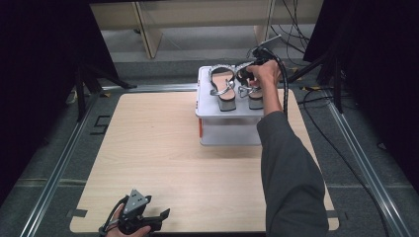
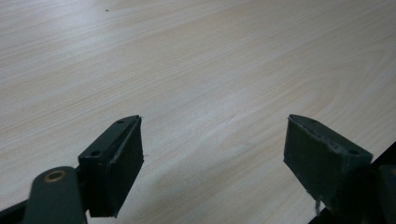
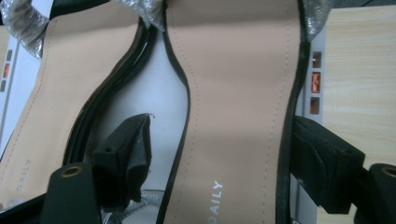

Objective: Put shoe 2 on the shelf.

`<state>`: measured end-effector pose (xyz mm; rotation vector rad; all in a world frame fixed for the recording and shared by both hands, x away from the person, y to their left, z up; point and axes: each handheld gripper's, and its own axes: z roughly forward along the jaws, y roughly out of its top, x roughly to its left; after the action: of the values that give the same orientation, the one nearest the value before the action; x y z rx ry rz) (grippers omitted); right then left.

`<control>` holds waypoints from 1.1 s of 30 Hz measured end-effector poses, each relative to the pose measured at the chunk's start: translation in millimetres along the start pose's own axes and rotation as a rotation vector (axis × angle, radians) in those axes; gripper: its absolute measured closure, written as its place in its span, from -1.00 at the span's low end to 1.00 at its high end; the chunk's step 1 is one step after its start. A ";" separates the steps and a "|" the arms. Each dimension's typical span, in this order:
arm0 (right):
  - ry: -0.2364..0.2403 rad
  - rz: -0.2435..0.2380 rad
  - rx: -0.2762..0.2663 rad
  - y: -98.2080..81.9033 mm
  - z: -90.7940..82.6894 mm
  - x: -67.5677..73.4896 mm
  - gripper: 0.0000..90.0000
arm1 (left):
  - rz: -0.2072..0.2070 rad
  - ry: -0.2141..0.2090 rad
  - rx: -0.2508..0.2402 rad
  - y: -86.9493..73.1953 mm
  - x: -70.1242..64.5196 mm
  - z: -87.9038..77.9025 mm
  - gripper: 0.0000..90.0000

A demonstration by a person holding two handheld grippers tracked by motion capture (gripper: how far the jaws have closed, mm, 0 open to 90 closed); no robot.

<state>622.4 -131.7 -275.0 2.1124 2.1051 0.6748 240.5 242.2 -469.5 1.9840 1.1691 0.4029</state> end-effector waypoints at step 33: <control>-0.007 -0.087 -0.055 -23.3 -29.2 -96.2 -0.40 | -0.020 0.007 0.009 -1.8 1.0 2.1 -0.57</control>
<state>594.3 -230.9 -280.8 1.9794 2.1353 0.7048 241.2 242.6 -472.4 1.9791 1.1957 0.3951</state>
